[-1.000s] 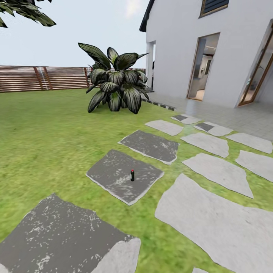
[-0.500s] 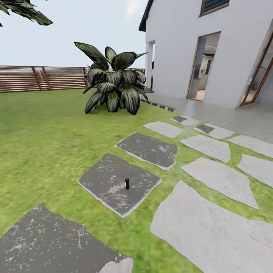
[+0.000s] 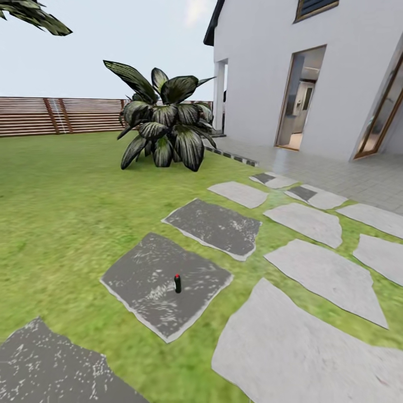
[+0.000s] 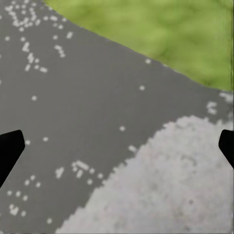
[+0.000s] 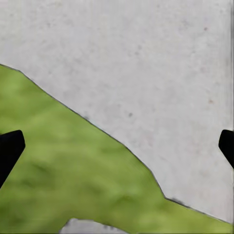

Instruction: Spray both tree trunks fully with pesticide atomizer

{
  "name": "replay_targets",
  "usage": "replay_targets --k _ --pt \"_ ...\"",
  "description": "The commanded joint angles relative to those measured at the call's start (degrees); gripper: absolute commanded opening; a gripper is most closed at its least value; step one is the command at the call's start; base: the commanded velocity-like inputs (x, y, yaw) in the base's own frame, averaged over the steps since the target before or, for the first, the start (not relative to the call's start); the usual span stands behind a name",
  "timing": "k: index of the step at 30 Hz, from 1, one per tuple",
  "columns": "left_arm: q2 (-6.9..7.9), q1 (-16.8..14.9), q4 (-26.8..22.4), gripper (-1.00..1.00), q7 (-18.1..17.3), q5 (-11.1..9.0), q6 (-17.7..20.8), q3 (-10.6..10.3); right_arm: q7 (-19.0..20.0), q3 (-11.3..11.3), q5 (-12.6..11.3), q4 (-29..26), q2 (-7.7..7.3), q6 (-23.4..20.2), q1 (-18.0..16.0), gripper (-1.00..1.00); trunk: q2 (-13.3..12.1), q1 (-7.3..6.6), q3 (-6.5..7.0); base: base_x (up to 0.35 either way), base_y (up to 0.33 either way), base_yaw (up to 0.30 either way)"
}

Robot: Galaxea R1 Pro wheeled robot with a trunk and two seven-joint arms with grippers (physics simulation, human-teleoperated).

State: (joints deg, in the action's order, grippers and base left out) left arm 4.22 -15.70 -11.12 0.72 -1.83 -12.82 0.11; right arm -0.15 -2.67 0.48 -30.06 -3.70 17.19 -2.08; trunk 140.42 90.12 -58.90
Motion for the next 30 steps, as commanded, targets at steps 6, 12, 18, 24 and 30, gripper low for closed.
replay_targets --k 6,12,18,24,30 --pt "0.0 0.0 0.0 1.0 0.1 -0.2 -0.2 0.0 0.0 -0.1 0.1 0.1 0.01 0.2 0.0 1.0 0.0 0.02 -0.05 0.28 -0.166 0.0" --pt "0.0 0.0 0.0 1.0 0.1 -0.2 -0.2 0.0 0.0 -0.1 0.1 0.1 0.0 0.2 0.0 1.0 0.0 0.02 -0.05 0.28 -0.166 0.0" --pt "0.0 0.0 0.0 1.0 0.1 -0.2 -0.2 0.0 0.0 -0.1 0.1 0.0 0.01 0.2 0.0 1.0 0.0 0.02 -0.05 0.28 -0.167 0.0" --pt "0.0 0.0 0.0 1.0 0.1 -0.2 -0.2 0.0 0.0 -0.1 0.1 0.0 0.01 0.2 0.0 1.0 0.0 0.02 -0.05 0.279 -0.167 0.0" --pt "0.0 0.0 0.0 1.0 0.1 -0.2 -0.2 0.0 0.0 -0.1 0.1 0.0 0.0 0.2 0.0 1.0 0.0 0.02 -0.05 0.279 -0.167 0.0"
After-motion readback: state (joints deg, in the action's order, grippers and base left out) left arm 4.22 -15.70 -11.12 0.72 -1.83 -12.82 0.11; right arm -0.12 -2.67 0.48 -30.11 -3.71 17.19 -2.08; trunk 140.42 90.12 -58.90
